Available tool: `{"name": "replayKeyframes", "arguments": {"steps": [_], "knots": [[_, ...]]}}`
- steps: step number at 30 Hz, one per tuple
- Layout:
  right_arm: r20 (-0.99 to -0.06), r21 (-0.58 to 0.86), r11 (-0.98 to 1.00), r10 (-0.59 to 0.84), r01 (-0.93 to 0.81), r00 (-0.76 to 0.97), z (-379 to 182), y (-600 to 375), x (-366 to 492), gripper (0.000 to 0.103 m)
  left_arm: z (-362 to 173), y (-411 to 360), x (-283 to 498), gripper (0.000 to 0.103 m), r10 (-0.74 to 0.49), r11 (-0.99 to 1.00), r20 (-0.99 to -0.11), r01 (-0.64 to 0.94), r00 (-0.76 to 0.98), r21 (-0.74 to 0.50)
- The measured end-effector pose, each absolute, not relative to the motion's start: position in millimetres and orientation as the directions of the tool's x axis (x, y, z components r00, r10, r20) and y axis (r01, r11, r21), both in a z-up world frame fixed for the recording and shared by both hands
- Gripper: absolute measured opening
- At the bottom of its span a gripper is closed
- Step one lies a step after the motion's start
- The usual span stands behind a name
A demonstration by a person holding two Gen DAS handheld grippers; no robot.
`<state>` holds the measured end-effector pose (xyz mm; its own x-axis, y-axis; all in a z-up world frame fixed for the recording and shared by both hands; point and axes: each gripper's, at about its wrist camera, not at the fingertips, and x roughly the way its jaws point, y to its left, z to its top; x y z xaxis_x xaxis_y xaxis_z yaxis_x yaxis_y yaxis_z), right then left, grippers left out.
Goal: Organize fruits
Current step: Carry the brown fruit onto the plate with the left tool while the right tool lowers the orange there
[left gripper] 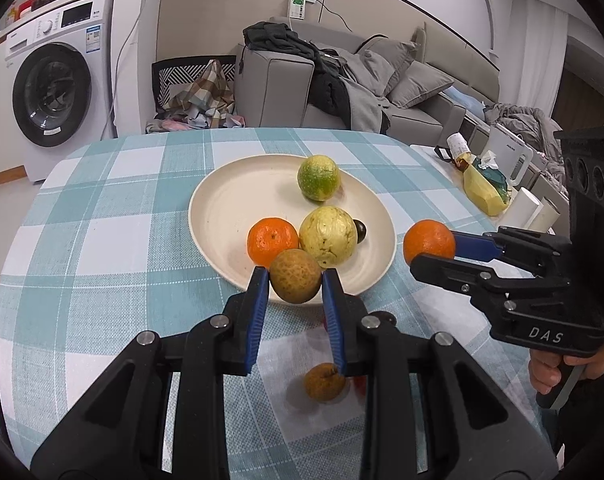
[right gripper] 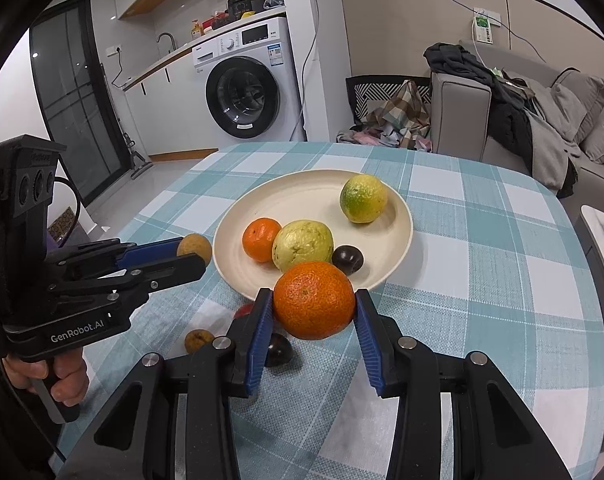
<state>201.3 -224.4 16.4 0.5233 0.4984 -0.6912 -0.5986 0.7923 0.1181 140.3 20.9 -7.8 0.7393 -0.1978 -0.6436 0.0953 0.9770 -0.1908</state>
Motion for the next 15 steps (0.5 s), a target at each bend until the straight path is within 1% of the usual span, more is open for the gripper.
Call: {"name": "replayKeyframes", "arguments": {"steps": [15], "knots": [[-0.707, 0.136, 0.79, 0.5, -0.598, 0.5, 8.0, -209.6, 219.9, 0.041, -25.2, 24.3, 175.0, 0.024, -0.197, 0.976, -0.668, 0.081, 0.717, -0.201]]}}
